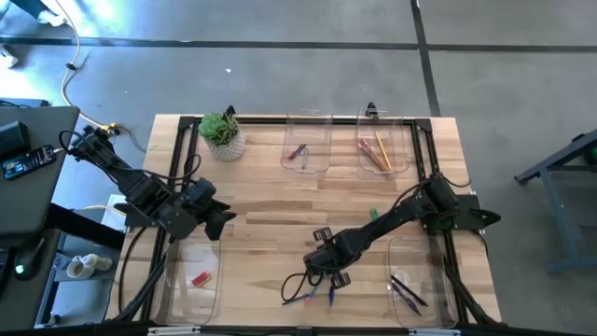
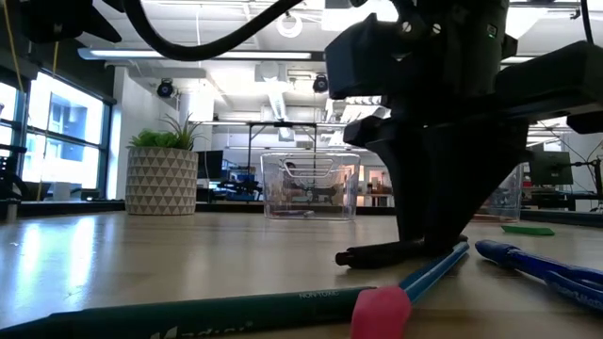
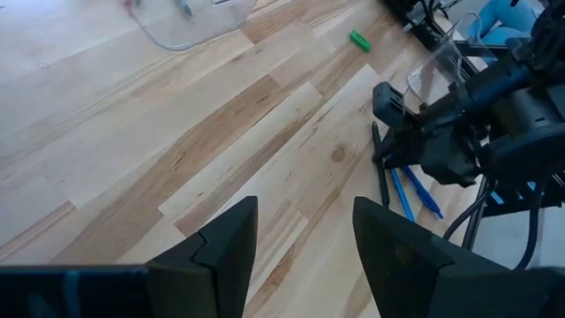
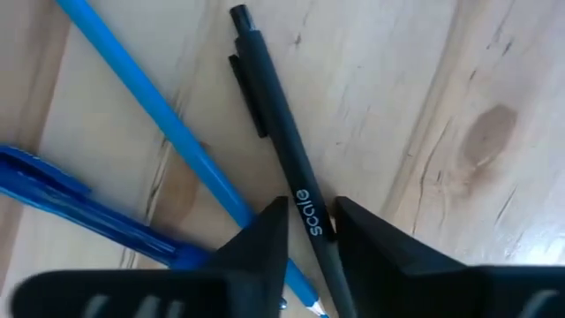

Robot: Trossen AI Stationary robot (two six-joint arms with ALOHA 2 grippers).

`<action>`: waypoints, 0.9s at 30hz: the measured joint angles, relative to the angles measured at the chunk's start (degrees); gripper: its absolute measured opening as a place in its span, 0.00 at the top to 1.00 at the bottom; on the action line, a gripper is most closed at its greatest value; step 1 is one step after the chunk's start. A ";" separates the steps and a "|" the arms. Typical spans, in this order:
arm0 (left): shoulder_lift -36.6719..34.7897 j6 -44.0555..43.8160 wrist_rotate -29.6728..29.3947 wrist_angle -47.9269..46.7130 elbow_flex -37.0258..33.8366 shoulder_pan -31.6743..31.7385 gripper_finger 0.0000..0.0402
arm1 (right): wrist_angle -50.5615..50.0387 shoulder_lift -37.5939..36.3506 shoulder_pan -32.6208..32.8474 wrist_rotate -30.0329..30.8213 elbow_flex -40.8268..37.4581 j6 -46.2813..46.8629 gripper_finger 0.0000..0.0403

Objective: Sort crayons/erasers/pens/pencils in bins
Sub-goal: Put the black pen into the bottom right transparent bin

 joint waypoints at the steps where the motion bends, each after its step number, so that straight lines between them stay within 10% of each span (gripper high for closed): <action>1: 0.01 0.00 0.00 -0.01 0.00 0.00 0.56 | -0.02 0.02 0.02 0.02 0.00 -0.02 0.81; 9: 0.00 0.04 -0.09 -0.03 0.00 0.00 0.56 | -0.97 0.09 -0.11 1.05 -0.07 -0.03 0.97; 27: 0.02 7.44 -0.11 1.51 0.00 -0.04 0.56 | -6.85 -4.12 -0.33 10.51 0.52 11.03 0.99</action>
